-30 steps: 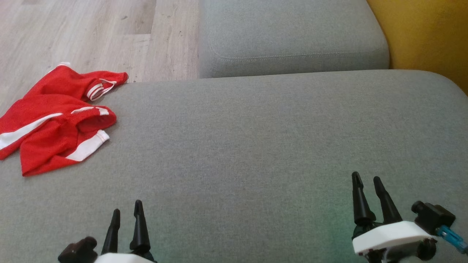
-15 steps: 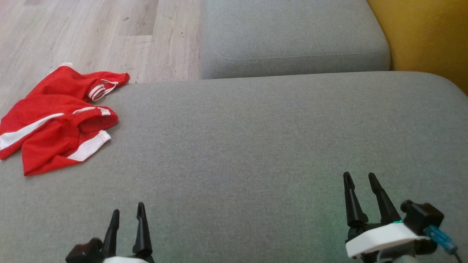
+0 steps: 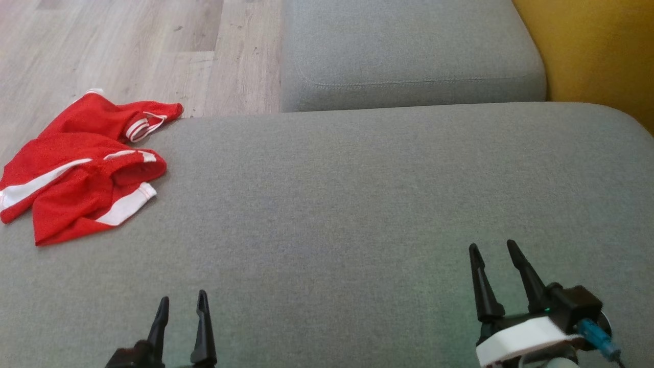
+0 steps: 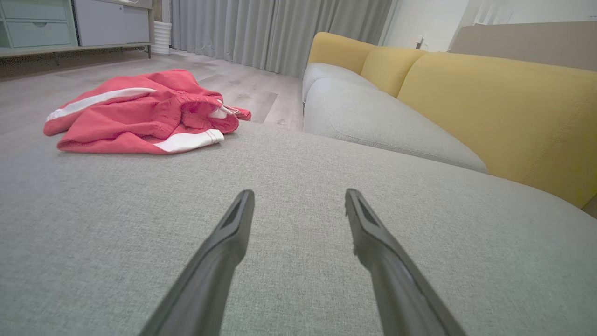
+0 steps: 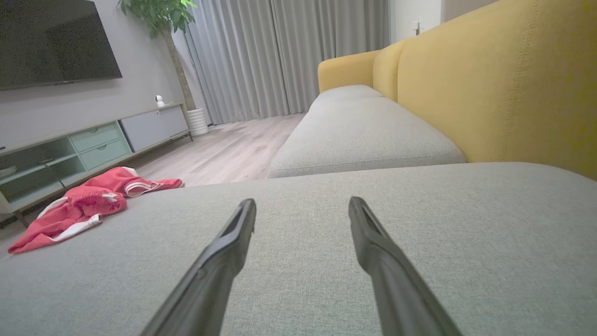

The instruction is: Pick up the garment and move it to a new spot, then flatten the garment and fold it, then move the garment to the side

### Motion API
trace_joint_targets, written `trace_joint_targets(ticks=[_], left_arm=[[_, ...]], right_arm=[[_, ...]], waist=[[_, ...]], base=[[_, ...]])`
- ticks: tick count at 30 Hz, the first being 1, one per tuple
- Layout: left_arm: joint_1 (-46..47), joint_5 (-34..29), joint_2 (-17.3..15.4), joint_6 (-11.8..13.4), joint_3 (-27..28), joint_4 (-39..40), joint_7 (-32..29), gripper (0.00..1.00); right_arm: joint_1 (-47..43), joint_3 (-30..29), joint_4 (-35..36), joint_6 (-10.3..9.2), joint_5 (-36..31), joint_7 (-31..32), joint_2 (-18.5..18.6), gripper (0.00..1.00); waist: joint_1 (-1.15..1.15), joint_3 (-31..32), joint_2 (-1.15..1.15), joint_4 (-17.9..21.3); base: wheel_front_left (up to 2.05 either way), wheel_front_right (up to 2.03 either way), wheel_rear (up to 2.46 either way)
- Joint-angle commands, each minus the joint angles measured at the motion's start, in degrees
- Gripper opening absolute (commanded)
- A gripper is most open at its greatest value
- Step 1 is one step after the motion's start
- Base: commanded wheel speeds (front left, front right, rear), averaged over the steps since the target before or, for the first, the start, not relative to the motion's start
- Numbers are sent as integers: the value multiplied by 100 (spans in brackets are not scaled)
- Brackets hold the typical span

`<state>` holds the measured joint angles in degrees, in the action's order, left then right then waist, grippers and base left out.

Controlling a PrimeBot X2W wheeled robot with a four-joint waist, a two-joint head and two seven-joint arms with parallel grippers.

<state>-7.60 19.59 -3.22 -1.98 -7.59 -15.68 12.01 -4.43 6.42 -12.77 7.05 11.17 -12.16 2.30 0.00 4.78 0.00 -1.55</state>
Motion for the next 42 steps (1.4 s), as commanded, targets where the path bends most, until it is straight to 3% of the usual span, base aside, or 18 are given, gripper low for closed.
trace_joint_targets(ticks=[1, 11, 33, 36, 42], left_arm=[[172, -214, -62, 33, 83, 175, 97, 100], [129, -742, -85, 124, 10, 211, 217, 100], [151, -566, -139, 187, -6, 175, 162, 100], [183, -561, -153, 192, -24, 173, 151, 100], [260, -553, -228, 238, -5, 219, 132, 100]], right_arm=[[90, 157, 149, 40, -246, -115, 53, 100], [148, 192, -195, 44, -879, -283, 57, 100], [268, 125, -404, 44, -802, -284, 57, 100], [236, 74, -370, 44, -789, -284, 57, 100], [205, 25, -240, 44, -736, -284, 57, 100]], waist=[[0, -2, 0, -6], [0, -4, 0, -25], [0, -40, 0, -55], [0, -42, 0, -168], [0, -30, 0, -809]], base=[[0, 0, 0], [0, 0, 0], [0, 0, 0], [0, 0, 0], [0, 0, 0]])
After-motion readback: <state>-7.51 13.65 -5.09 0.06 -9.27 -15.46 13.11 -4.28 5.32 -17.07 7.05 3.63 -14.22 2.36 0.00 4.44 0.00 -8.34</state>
